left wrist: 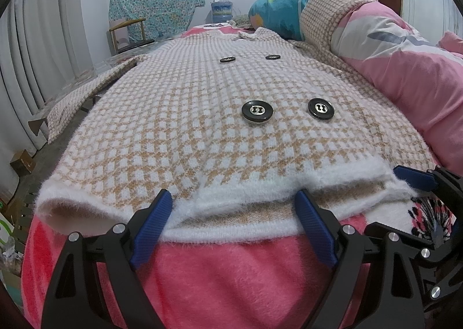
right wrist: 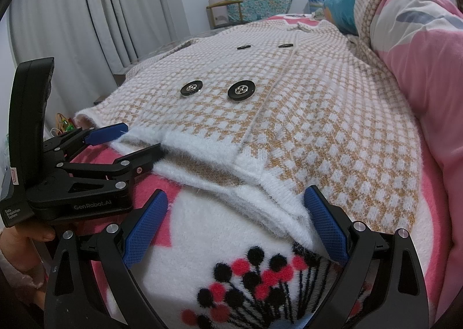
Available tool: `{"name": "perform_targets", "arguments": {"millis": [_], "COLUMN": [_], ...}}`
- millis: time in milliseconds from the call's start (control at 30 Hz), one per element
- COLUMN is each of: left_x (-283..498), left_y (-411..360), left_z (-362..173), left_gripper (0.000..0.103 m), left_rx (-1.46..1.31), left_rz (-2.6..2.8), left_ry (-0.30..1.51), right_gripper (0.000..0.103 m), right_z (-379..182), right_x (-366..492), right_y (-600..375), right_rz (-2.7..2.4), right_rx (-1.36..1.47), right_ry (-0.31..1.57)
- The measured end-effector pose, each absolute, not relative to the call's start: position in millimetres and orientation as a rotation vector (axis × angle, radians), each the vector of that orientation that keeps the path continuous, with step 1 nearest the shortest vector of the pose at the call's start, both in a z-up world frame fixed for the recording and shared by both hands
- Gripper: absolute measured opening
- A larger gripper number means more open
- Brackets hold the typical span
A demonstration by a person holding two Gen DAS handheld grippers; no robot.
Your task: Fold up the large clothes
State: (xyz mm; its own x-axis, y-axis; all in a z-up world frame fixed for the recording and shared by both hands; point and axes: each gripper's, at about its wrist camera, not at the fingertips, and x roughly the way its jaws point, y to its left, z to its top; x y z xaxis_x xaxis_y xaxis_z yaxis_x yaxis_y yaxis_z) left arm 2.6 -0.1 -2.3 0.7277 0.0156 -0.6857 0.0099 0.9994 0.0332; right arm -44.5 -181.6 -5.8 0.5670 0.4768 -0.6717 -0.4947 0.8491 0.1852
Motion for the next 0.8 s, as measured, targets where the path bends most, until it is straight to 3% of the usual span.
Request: {"name": "perform_targets", "arguments": {"millis": [800], "left_x": [1.3], "left_y": [-1.3], "left_z": [0.4], "left_gripper": [0.087], "left_rx": [0.044], "left_rz": [0.012], "left_ry": [0.761], "right_gripper": [0.091], "right_z": [-5.8], "right_x": [-44.5], "right_y": [-181.5], "right_rz": [0.571], "right_rx": [-0.025], "right_ry": [0.782]}}
